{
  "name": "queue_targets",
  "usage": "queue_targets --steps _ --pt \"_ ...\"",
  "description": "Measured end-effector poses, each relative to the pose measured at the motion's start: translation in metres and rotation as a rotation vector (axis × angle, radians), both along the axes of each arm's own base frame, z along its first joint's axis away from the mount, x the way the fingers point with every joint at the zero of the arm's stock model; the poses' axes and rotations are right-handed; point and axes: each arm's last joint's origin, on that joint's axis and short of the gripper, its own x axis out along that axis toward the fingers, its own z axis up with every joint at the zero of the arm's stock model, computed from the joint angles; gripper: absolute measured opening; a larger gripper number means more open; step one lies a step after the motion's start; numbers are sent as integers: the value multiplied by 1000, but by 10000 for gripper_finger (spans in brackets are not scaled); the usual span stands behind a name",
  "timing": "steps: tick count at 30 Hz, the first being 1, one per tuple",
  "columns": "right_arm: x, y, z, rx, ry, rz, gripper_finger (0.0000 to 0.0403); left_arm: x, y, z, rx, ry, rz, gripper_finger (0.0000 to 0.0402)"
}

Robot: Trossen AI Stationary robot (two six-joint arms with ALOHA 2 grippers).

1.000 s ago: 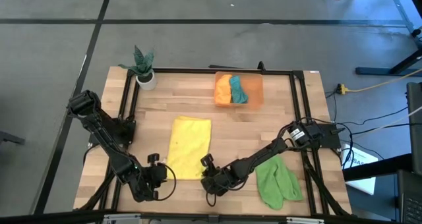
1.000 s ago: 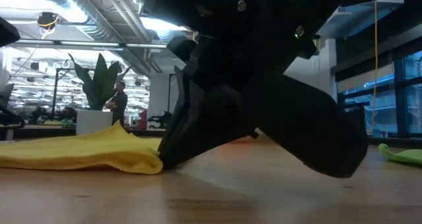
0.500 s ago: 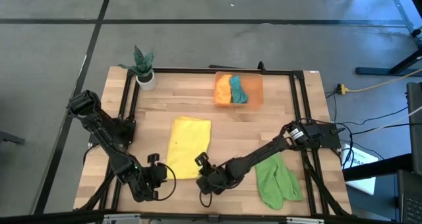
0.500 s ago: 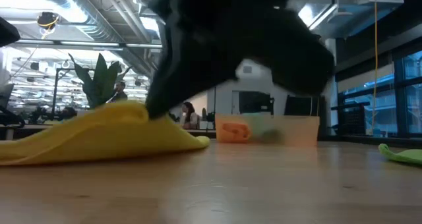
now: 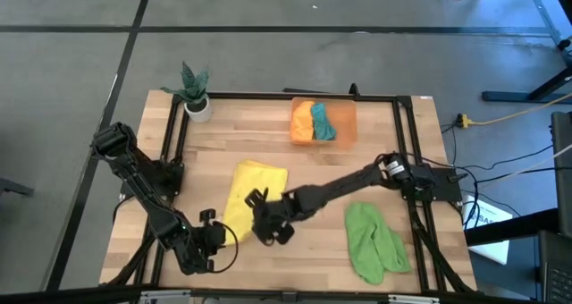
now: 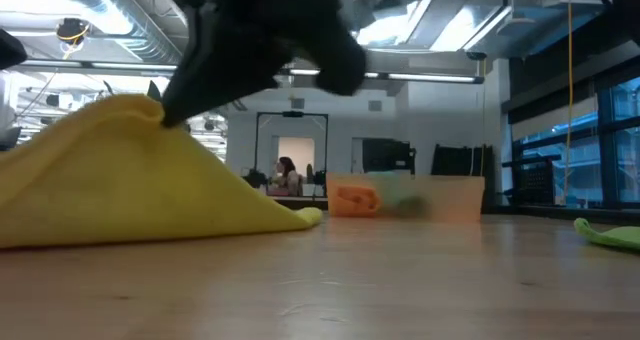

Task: Roll microfiber towels into tight, uniform cylinder then place into a basket
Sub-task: Roll the yellow microfiber towel

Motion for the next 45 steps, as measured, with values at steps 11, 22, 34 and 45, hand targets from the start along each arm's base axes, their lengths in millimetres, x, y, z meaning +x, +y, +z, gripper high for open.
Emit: queue_targets --steps 11,22,34,45 --pt "28 -33 -5 147 -154 99 1 0 0 0 -2 -2 0 76" --pt "31 -33 -9 172 -166 190 0 -4 -3 0 -36 24 19 76" --pt "31 -31 -4 175 -158 190 0 -18 -6 -8 29 -24 58 76" --pt "22 -14 -10 192 -68 192 0 -39 -6 15 191 -70 141 76"
